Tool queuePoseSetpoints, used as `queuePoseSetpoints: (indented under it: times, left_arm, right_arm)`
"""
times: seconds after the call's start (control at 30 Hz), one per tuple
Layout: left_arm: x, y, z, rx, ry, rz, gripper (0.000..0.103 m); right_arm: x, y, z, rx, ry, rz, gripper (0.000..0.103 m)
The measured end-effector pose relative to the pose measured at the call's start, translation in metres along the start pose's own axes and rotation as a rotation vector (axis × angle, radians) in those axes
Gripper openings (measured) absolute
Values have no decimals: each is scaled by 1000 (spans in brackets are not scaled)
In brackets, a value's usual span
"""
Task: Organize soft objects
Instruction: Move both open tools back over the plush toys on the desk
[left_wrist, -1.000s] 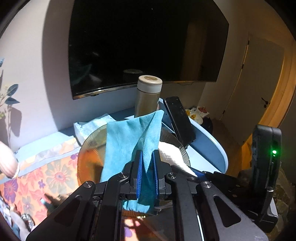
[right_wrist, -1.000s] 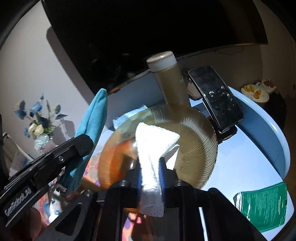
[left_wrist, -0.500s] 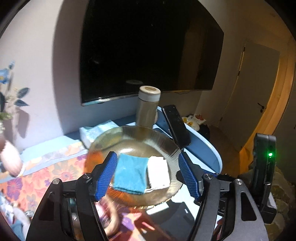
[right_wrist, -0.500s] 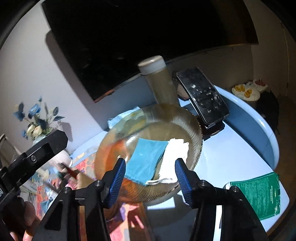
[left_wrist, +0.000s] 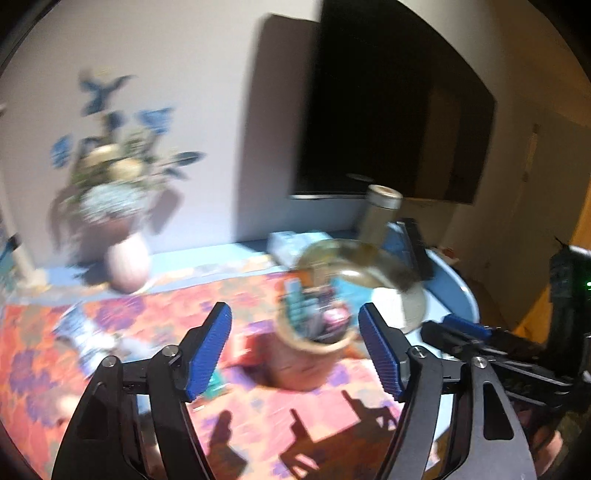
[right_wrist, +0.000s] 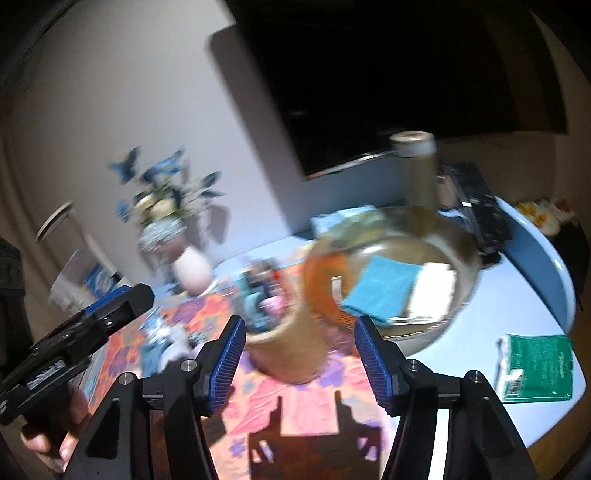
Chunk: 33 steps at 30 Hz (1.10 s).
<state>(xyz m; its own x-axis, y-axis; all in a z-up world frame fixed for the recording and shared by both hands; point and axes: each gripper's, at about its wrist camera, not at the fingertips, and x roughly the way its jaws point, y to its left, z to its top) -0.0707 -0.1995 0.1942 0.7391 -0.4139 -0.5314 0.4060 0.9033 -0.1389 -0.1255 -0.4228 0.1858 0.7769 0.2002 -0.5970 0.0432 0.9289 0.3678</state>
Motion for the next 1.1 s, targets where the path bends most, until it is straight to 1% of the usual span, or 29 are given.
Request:
queuePoseSetpoints:
  times: [0.07, 0.1, 0.13, 0.23, 0.3, 0.37, 0.4, 0.47, 0.5, 0.6, 0.7, 0.77, 0.83, 0.9, 0.97, 1.07, 1.1]
  left_arm:
    - [-12, 26, -6, -28, -13, 54, 71]
    - [-21, 44, -10, -44, -20, 98, 71]
    - [-25, 56, -12, -55, -22, 120, 71]
    - [-44, 102, -23, -119, -23, 170, 71]
    - [-52, 130, -31, -157, -17, 199, 71]
    - [-56, 151, -38, -186, -10, 233, 71]
    - [-59, 168, -46, -212, -3, 254, 71]
    - [-59, 190, -58, -260, 15, 270, 71]
    - [-57, 206, -67, -299, 36, 275, 71]
    - [-48, 238, -92, -394, 83, 278, 71]
    - [-36, 255, -107, -441, 116, 273, 71]
    - [-31, 261, -111, -451, 122, 250, 71]
    - [-24, 258, -110, -444, 125, 205, 71]
    - [-15, 249, -106, -413, 131, 159, 71]
    - [-3, 238, -101, -382, 146, 108, 71]
    - [21, 222, -92, -340, 169, 7, 71]
    - [26, 218, -91, -330, 175, -10, 71]
  right_arm:
    - [5, 24, -6, -47, 19, 24, 60]
    - [8, 33, -9, -65, 29, 34, 60]
    - [14, 44, -13, -85, 46, 51, 60]
    - [30, 72, -26, -126, 100, 98, 60]
    - [42, 89, -35, -149, 131, 115, 60]
    - [58, 105, -45, -170, 173, 137, 60]
    - [62, 110, -50, -177, 186, 143, 60]
    - [75, 121, -59, -185, 217, 151, 61]
    - [85, 127, -64, -183, 243, 161, 61]
    - [106, 137, -74, -176, 290, 177, 60]
    - [124, 148, -82, -178, 325, 181, 60]
    - [131, 155, -85, -189, 334, 186, 61]
    - [139, 162, -88, -207, 344, 178, 60]
    - [147, 165, -91, -212, 358, 172, 60]
    - [158, 163, -96, -195, 382, 178, 60]
    - [169, 158, -101, -165, 408, 185, 60]
    - [171, 157, -101, -157, 412, 190, 60]
